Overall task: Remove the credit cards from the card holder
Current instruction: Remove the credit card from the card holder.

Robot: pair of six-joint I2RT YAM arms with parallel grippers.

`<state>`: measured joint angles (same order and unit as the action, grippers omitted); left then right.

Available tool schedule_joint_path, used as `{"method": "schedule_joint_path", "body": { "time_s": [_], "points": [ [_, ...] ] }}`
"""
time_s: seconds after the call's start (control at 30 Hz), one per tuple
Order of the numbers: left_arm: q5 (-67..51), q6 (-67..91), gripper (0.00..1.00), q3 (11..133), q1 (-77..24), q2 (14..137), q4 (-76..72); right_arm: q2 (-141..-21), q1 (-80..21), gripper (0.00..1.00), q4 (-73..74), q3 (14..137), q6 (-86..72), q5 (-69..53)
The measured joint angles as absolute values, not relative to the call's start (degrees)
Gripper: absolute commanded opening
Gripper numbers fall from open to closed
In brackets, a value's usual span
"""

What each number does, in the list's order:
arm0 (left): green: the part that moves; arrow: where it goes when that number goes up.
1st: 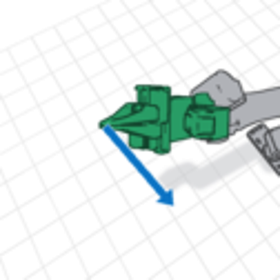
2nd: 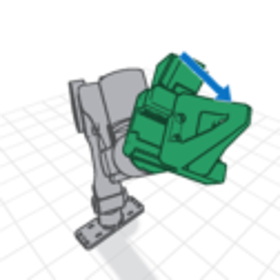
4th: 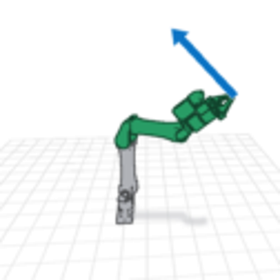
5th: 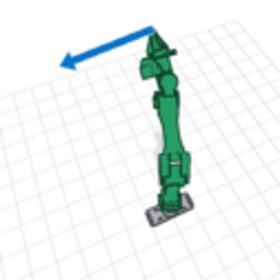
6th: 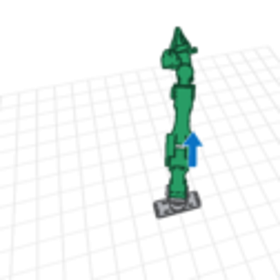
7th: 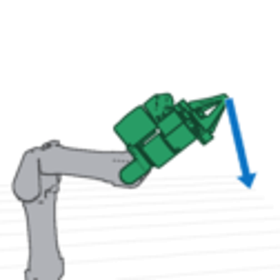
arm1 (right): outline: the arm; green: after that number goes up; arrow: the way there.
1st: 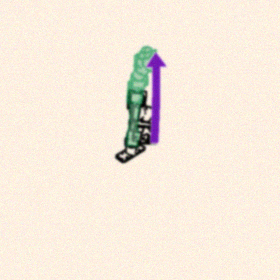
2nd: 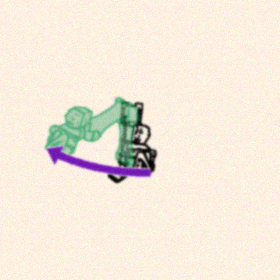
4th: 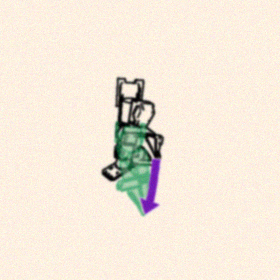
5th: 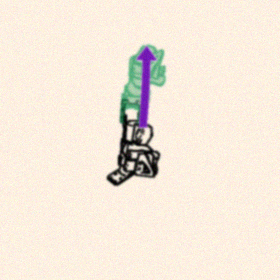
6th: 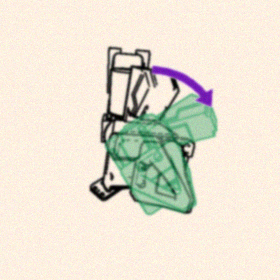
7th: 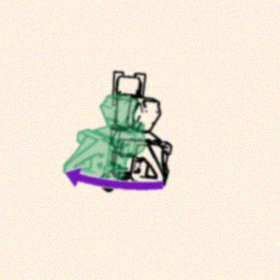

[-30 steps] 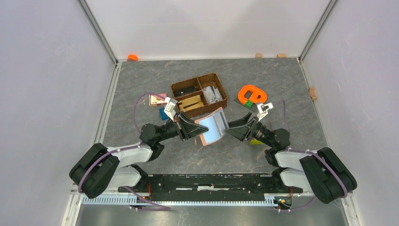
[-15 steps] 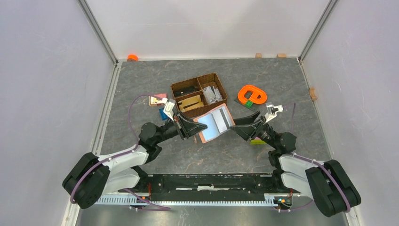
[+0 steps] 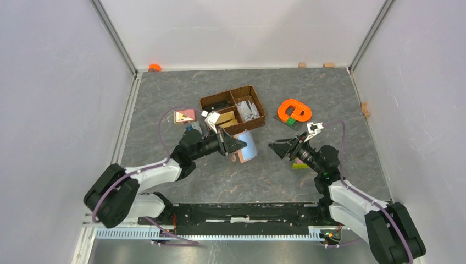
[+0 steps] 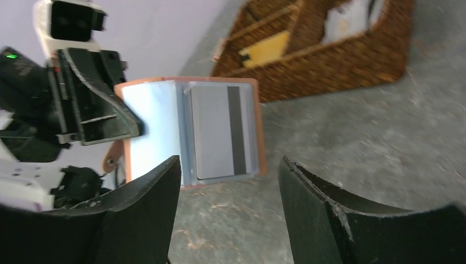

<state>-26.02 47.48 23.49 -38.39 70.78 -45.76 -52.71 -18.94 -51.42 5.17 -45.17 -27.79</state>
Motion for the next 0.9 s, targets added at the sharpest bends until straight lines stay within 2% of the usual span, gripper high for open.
{"method": "schedule_joint_path", "body": {
  "time_s": [0.33, 0.6, 0.67, 0.8, 0.9],
  "points": [
    [-25.2, 45.0, 0.02, 32.0, -38.9, 81.7, -30.7, -60.5, -19.0, 0.82, -37.2, 8.4, -39.7, -22.4],
    [-24.4, 43.6, 0.02, 36.7, -39.0, 86.5, -22.8, -58.6, -18.9, 0.91, -31.1, 9.2, -36.8, -18.0],
    [-26.3, 43.7, 0.02, 36.8, -39.1, 87.3, -24.0, -57.3, -18.9, 0.92, -29.9, 9.2, -36.2, -16.6],
    [-33.3, 48.0, 0.02, 34.3, -39.8, 88.8, -37.2, -55.9, -18.9, 0.92, -28.2, 9.3, -35.3, -14.5],
    [-36.1, 49.8, 0.02, 33.9, -40.2, 88.9, -41.7, -55.9, -18.9, 0.93, -27.5, 9.3, -34.9, -13.6]
  ]
}}
